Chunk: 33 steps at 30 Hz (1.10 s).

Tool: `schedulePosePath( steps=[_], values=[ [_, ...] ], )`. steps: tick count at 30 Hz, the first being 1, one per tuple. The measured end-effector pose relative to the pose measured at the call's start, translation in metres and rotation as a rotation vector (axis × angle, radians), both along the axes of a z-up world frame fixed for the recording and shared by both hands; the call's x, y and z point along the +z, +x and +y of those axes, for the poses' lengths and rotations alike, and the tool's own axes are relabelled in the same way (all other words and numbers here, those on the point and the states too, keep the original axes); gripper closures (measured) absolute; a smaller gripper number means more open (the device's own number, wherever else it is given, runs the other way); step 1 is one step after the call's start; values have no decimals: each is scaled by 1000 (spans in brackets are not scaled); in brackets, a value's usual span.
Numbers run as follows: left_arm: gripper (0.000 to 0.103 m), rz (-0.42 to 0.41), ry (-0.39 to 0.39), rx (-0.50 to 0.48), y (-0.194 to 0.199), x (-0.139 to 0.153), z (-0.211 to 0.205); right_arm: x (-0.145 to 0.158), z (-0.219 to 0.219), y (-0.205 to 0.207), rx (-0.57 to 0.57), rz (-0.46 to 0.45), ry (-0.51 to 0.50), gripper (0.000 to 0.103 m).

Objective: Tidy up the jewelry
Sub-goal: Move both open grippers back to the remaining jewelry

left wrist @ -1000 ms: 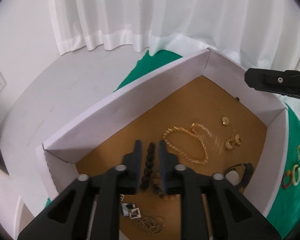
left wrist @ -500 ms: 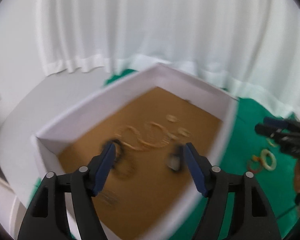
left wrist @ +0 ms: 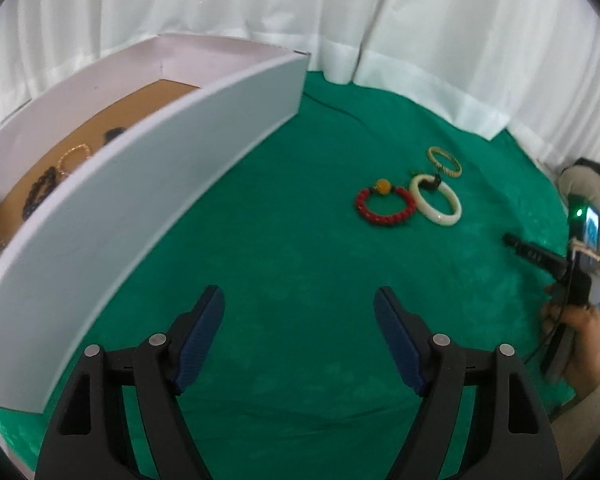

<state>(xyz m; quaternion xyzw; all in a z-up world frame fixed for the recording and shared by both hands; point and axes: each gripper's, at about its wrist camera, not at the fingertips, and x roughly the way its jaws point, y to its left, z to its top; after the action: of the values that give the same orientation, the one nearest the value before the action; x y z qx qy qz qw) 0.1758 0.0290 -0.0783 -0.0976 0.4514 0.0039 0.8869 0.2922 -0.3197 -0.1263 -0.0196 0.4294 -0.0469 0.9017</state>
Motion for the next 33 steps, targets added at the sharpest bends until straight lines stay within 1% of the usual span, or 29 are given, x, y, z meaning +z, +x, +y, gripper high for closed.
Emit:
schedulePosePath(
  steps=[1,2,4,6,8,12,18,21,25,30,33],
  values=[
    [24,5,3,3,1,-1,-4,-1,-7,5,-12,1,24,23],
    [24,10,5,9,3,-1,-8,0,-11,10,-25,2,37,17],
    [24,16,16,19,3,-2,-13,1,-10,16,-27,14,27,11],
    [24,32,35,29,3,-2,-15,2,-8,20,-27,12,27,11],
    [24,46,43,44,4,-1,-12,3,-8,24,-22,18,26,8],
    [24,51,60,102,6,4,-1,-8,-13,9,-20,16,26,8],
    [24,84,63,174,17,1,2,-9,-11,6,-20,15,26,8],
    [24,107,72,167,22,-4,-7,-8,-12,7,-20,15,26,8],
    [24,130,76,130,31,-5,-24,-8,-12,9,-20,15,26,8],
    [24,90,88,106,31,3,-32,-9,-12,8,-20,15,26,8],
    [24,87,59,106,30,1,-27,-9,-12,8,-19,14,26,8]
  ],
)
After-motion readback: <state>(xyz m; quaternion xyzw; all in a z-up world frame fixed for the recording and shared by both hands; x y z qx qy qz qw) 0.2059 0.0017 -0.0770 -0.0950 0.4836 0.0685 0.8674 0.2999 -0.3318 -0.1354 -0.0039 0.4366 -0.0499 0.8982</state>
